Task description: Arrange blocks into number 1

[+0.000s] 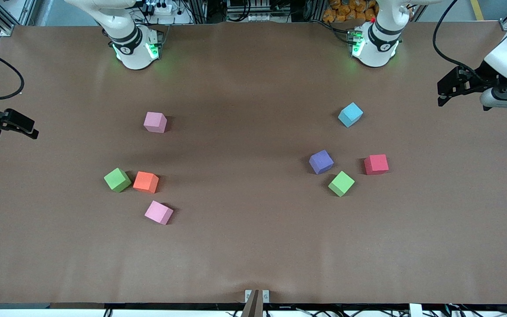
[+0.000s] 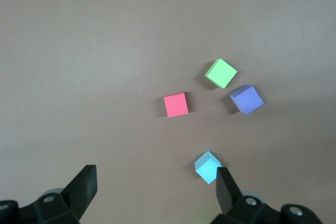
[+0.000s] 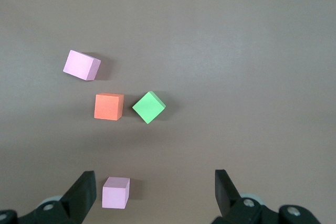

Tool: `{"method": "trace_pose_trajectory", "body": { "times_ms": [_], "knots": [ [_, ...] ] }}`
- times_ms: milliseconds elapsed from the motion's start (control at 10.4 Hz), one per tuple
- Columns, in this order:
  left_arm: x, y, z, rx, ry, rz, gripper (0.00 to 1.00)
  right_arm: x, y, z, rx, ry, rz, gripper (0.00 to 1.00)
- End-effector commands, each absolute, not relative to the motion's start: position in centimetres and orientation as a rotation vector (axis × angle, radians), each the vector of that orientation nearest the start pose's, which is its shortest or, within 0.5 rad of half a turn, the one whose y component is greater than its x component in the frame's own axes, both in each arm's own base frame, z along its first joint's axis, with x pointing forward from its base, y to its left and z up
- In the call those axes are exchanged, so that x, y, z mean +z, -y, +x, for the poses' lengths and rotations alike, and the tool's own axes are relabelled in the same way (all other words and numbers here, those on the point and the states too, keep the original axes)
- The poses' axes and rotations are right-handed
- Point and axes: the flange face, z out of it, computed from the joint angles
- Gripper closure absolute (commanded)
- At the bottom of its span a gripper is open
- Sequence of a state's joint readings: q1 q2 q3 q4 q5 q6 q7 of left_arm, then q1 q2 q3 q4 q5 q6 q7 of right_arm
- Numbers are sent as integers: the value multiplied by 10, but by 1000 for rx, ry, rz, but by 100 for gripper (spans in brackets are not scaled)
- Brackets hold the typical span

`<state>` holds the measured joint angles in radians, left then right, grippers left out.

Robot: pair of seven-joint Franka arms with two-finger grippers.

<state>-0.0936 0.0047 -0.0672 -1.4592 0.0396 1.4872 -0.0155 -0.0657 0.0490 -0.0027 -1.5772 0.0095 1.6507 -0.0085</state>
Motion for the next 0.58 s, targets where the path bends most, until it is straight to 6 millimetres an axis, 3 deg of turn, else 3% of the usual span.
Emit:
{"method": "trace_pose_trajectory", "body": {
  "times_ms": [0,383,479],
  "knots": [
    [672,82,540,-26,-280,-3109,0,607,39,575,-44,-102,-3129,0],
    [666,83,542,5,-274,-3109,0,608,39,575,-46,-102,-3127,0],
    [656,83,543,40,-267,-3108,0,607,39,576,-42,-102,-3126,0]
  ]
}}
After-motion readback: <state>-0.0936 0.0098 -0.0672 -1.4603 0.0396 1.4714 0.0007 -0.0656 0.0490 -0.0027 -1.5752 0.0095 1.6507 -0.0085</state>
